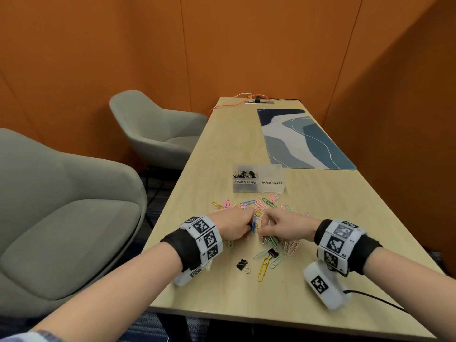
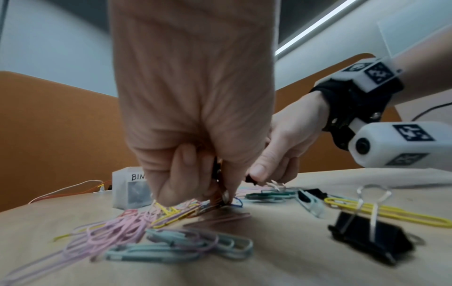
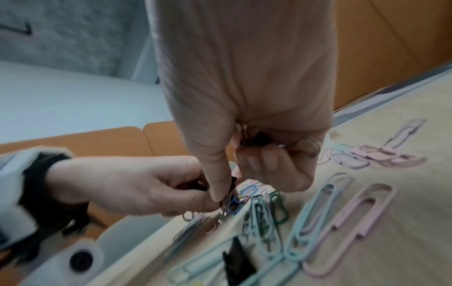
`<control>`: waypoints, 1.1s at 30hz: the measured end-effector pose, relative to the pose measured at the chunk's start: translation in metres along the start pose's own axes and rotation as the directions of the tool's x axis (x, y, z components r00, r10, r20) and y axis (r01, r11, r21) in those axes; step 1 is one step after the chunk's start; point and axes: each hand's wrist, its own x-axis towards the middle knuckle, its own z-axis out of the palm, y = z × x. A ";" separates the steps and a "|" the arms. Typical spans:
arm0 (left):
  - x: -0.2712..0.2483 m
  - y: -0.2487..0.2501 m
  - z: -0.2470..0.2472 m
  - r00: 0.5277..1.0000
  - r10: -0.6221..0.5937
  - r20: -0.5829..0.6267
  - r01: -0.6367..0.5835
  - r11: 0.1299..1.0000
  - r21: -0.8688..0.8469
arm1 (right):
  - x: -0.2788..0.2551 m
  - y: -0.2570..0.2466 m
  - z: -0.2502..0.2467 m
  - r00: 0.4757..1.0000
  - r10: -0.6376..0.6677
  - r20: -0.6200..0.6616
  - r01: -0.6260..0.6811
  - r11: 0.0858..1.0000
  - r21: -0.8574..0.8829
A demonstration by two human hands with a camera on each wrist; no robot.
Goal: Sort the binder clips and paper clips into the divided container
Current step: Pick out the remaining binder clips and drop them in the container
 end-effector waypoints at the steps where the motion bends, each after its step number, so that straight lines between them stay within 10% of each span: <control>1: 0.000 0.000 -0.001 1.000 -0.003 -0.002 0.003 1.000 -0.012 | -0.001 0.000 -0.003 1.000 0.025 0.009 -0.025 0.997 0.077; 12: 0.003 -0.011 -0.005 0.995 -0.046 -0.092 0.034 0.992 -0.121 | 0.014 0.008 -0.035 0.988 0.124 0.090 -0.153 0.748 0.646; 21: 0.039 -0.032 -0.080 0.927 -0.332 -0.175 0.222 0.861 -0.457 | 0.063 -0.014 -0.083 0.978 0.202 0.058 -0.138 0.406 0.904; 33: 0.102 -0.046 -0.109 0.863 -0.499 0.076 0.403 0.590 -0.700 | 0.140 -0.046 -0.099 0.921 0.384 -0.069 -0.258 0.732 0.630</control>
